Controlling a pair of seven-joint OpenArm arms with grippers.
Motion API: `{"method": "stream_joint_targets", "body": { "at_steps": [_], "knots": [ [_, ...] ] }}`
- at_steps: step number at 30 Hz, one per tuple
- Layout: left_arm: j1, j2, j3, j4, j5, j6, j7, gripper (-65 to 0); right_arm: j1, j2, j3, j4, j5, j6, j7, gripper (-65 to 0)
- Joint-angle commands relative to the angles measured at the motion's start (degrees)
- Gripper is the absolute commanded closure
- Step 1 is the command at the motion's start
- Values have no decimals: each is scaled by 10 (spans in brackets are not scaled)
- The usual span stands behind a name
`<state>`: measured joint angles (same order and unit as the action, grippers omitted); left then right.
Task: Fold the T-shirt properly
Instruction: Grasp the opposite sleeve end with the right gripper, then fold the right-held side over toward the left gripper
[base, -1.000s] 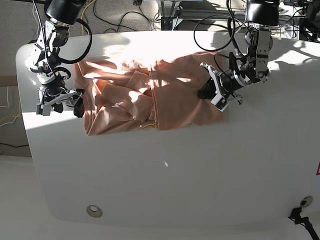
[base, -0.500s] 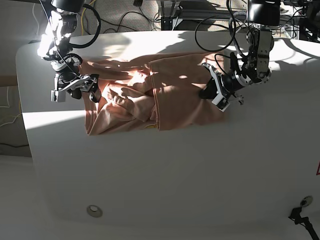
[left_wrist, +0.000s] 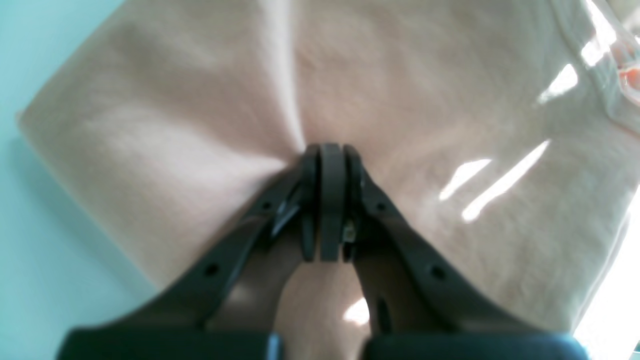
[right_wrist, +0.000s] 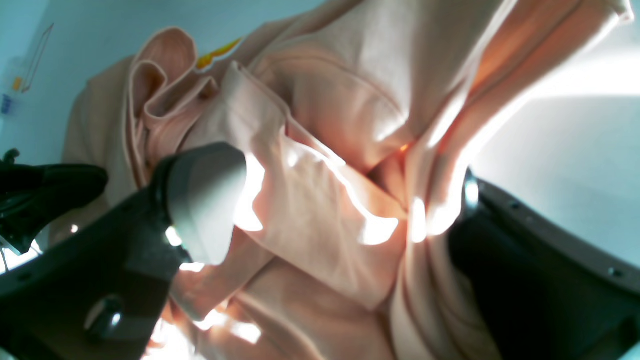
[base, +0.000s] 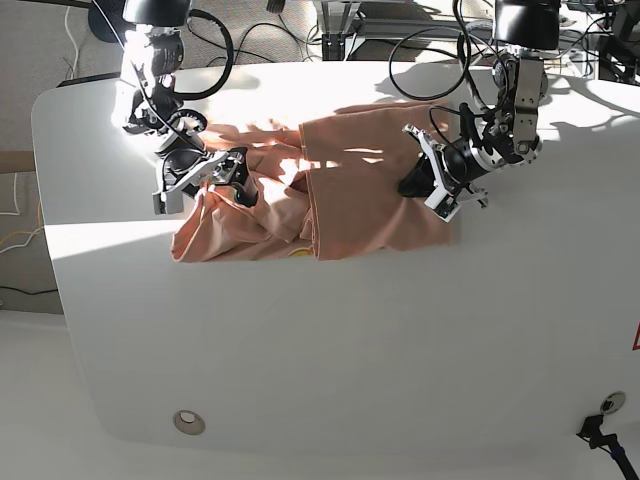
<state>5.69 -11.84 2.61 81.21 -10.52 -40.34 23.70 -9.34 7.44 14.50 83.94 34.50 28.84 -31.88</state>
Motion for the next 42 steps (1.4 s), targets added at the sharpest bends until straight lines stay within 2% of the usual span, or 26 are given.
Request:
{"method": "stream_joint_targets", "body": {
  "at_steps": [1,3,4,7,8,13,15,18,22,25,28,34,42],
  "knots": [
    [1,-6,-1,3,18,3,24,0,-3,3,-8,12,-8,-3,-25,-513],
    [1,-6,-1,3,18,3,23,0,-3,3,-22,16,-9,-3,-25,-456],
    [1,-6,-1,3,18,3,23,0,-2,3,-22,19,-8,-3,-25,-390],
    [1,-7,-1,3,18,3,23,0,0,3,-22,23,-11,-3,-25,-80],
    [1,-6,-1,3,18,3,23,0,1,5,-23,23,-11,-3,-25,0],
    [1,-5,-1,2,18,3,24,0,-19,8,-43,125,-13,-8,-25,0],
    [1,-5,-1,2,19,3,24,0,-39,13,-62,190,-14,-37,-25,0],
    [-1,-4,-1,2,19,3,24,0,-62,24,-122,264,-13,-75,-25,0],
    [-3,-4,1,2,19,3,24,0,-66,24,-211,299,-13,-107,-25,0],
    [-3,-3,2,2,19,3,24,0,-50,18,-281,298,-13,-131,-25,0],
    [0,-3,2,2,19,3,24,0,-27,-6,-334,296,-12,-153,-25,0],
    [0,-3,0,2,18,3,24,0,20,-51,-370,249,-12,-159,-25,0],
    [0,-7,-10,36,16,3,24,0,49,-52,-370,219,-12,-159,-25,0]
  ]
}}
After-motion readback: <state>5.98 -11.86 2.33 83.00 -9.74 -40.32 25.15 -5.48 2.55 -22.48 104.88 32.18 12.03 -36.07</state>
